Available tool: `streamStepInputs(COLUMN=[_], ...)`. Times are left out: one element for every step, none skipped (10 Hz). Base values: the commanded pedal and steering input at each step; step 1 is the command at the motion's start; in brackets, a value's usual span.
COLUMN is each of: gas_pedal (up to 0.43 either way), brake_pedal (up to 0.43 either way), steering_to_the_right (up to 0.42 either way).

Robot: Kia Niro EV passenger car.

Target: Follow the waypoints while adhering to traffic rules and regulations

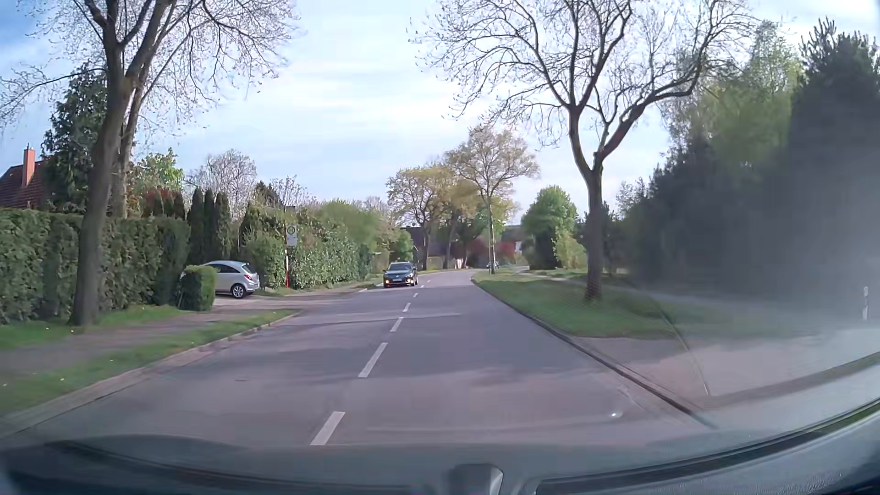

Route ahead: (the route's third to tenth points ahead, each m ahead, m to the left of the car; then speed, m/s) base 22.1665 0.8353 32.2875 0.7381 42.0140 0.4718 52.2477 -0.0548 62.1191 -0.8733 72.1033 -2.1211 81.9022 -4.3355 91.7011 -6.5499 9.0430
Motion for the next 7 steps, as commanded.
streamStepInputs(gas_pedal=[0.079, 0.079, 0.079, 0.079, 0.079, 0.079, 0.079], brake_pedal=[0.0, 0.0, 0.0, 0.0, 0.0, 0.0, 0.0], steering_to_the_right=[0.012, 0.011, 0.007, 0.007, 0.007, 0.006, 0.004])
